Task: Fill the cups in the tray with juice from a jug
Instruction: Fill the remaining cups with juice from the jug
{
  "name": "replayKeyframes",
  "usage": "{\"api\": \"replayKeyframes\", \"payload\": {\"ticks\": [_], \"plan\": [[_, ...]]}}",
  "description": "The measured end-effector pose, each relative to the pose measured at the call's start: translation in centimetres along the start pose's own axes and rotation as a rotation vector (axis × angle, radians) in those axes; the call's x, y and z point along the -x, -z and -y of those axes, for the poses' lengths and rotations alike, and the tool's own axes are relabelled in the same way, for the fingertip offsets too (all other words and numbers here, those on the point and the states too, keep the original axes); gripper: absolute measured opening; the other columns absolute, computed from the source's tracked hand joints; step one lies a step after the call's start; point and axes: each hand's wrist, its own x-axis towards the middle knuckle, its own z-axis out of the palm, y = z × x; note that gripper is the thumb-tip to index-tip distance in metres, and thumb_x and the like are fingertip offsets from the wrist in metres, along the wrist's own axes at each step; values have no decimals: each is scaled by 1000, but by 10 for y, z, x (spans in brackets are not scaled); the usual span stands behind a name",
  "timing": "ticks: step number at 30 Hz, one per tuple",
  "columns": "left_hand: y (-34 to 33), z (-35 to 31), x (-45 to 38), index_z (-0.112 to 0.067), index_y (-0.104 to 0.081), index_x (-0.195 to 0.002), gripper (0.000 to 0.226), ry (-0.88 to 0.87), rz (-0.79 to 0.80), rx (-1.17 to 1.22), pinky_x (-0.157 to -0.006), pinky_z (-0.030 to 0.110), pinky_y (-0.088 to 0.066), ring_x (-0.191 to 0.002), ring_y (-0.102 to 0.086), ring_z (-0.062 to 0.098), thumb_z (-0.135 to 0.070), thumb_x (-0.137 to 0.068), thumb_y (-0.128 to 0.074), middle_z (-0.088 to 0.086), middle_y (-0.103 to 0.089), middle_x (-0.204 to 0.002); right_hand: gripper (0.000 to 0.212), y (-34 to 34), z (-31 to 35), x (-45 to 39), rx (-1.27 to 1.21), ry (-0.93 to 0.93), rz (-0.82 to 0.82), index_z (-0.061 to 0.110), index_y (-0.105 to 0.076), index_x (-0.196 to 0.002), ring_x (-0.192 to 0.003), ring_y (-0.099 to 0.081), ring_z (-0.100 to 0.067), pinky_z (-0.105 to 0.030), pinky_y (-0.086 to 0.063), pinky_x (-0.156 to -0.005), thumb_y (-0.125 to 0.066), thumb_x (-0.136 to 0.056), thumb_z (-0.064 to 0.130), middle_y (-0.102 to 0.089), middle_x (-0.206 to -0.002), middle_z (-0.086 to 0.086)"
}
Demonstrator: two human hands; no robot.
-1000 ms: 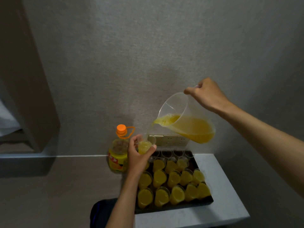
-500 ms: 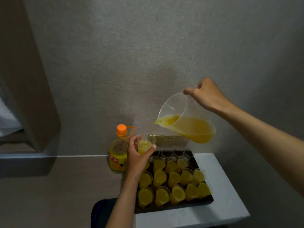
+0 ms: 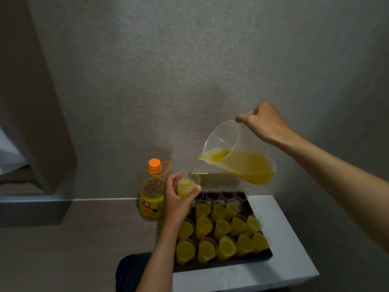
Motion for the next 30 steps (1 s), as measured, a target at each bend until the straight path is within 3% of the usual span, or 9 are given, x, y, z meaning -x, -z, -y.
{"api": "replayKeyframes", "payload": {"ticks": [9, 12, 16, 30], "plan": [[-2, 0, 0, -28, -55, -124, 58, -3, 13, -1, -76, 1, -42, -114, -52, -4, -19, -77, -89, -13, -57, -126, 41, 1, -3, -2, -13, -8, 9, 19, -47, -55, -38, -25, -11, -32, -28, -52, -69, -88, 29, -32, -42, 6], [-2, -1, 0, -27, -55, -125, 58, 1, 17, 10, -76, 2, -43, -112, -51, -8, -18, -78, -88, -15, -56, -126, 41, 2, -2, -2, -5, -14, 5, 19, -47, -55, -36, -24, -9, -31, -27, -52, -70, -88, 30, -32, -43, 6], [-2, -2, -1, -27, -56, -124, 57, -2, 10, 9, -79, 6, -44, -116, -52, -2, -17, -77, -88, -14, -57, -127, 42, 2, -1, -2, 4, -28, 0, 18, -46, -55, -35, -23, -9, -31, -26, -51, -70, -88, 30, -31, -41, 7], [-2, -3, 3, -26, -55, -127, 58, 12, 13, 22, -75, 3, -44, -113, -52, -4, -18, -78, -87, -11, -56, -128, 45, 2, 2, 3, 16, -18, 17, 19, -45, -54, -36, -25, -9, -29, -25, -48, -70, -89, 31, -33, -42, 7]]}}
